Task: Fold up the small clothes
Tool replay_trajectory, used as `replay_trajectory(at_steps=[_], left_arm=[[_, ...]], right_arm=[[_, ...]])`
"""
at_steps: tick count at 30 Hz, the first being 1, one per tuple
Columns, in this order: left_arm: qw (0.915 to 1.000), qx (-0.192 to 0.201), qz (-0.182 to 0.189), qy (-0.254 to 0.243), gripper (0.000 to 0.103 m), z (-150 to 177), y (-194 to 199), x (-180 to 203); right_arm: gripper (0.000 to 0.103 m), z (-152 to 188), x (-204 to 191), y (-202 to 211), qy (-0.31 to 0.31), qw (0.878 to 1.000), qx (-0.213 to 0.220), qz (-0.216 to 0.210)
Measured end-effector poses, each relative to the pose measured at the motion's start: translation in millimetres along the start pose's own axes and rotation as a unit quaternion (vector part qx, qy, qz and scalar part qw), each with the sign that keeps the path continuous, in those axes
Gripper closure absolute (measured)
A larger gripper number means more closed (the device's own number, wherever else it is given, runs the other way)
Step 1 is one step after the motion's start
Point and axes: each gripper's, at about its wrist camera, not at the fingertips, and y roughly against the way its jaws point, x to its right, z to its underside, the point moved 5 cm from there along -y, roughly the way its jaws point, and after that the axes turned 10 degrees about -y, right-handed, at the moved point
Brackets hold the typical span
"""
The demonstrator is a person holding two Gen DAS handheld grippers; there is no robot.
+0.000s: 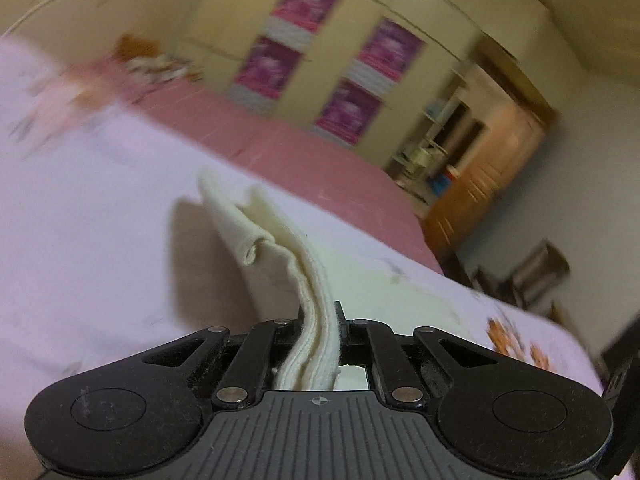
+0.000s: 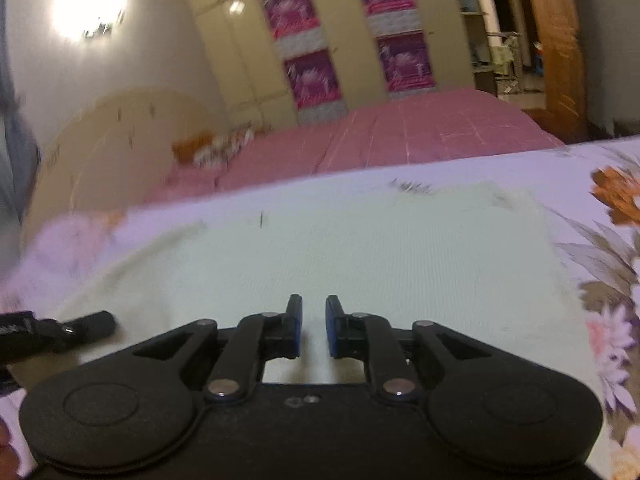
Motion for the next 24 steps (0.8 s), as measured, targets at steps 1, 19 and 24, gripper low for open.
replay_trajectory(at_steps=[1, 19, 24], left_arm=[[0.9997, -0.003, 0.005, -0.022, 0.096, -6.6, -1.1, 14.0], [0.9823, -0.079, 0.117, -0.122, 0.038, 10.6, 16.3, 130.6], [0.9961, -0.051, 0.029, -0.066, 0.039, -30.4, 13.4, 32.8]], right_arm=[[0.089, -3.6, 7.2, 8.6, -0.015, 1.0, 0.006, -0.003], [0.075, -25.5, 146.2, 90.7, -0.195, 0.98, 0.032, -0.006], [0.067, -21.4, 124.6, 62.6, -0.201, 0.978, -0.008, -0.061]])
